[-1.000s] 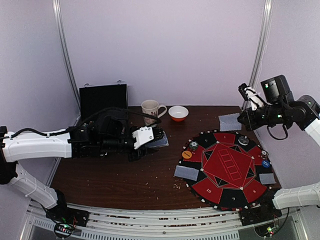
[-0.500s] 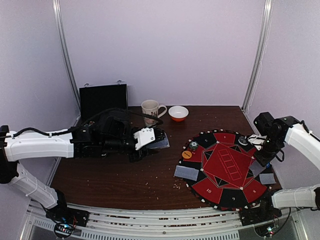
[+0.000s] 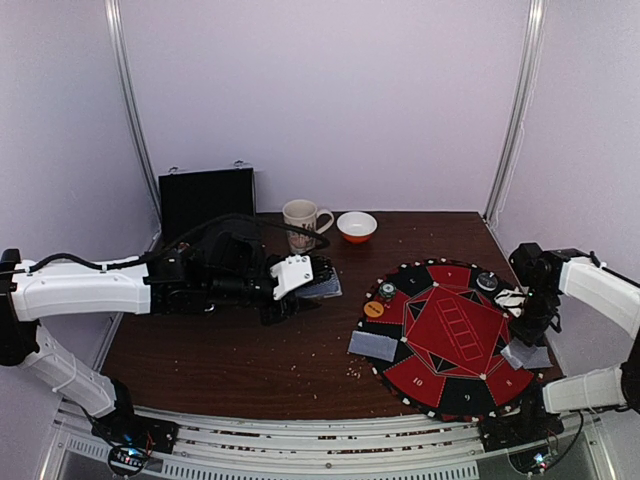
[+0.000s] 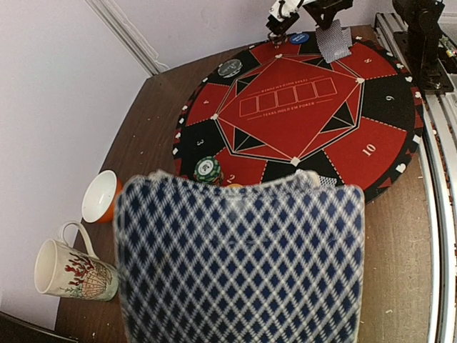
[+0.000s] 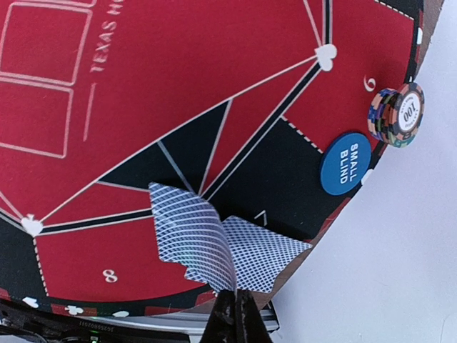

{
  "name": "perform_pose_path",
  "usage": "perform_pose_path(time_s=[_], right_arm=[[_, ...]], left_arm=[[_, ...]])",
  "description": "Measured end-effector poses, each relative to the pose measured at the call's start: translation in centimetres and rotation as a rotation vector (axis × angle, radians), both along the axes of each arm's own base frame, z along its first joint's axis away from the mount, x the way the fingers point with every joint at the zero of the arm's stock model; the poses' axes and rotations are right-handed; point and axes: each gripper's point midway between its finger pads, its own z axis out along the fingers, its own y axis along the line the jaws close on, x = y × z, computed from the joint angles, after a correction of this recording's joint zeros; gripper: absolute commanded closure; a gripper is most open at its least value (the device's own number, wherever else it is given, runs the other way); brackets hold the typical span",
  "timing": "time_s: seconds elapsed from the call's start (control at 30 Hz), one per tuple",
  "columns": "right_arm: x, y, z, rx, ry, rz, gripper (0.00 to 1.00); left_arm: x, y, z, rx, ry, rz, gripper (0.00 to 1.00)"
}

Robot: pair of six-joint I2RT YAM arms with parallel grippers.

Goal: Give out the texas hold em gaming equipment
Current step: Distribute the poker card in the small blind area.

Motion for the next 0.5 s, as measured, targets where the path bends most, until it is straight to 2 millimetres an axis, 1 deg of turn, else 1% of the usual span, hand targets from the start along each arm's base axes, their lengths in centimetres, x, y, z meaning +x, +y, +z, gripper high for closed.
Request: perform_pose_path(time_s=[0.07,0.27,0.5], right_arm=[[0.4,-0.4,-0.1,-0.012,-0.005,-0.004,1.0],[0.7,-1.5,-0.4,-0.078,0.017,0.019,1.0],[-0.1,-2.5,-0.9,-0.143,0.048,0.038,1.0]], left_arm=[[0.0,0.0,0.0,0.0,0.002,-0.001,0.6],[0.0,0.0,-0.1,0.004,0.004,0.0,0.6],[0.0,0.0,-0.1,0.004,0.006,0.0,0.6]])
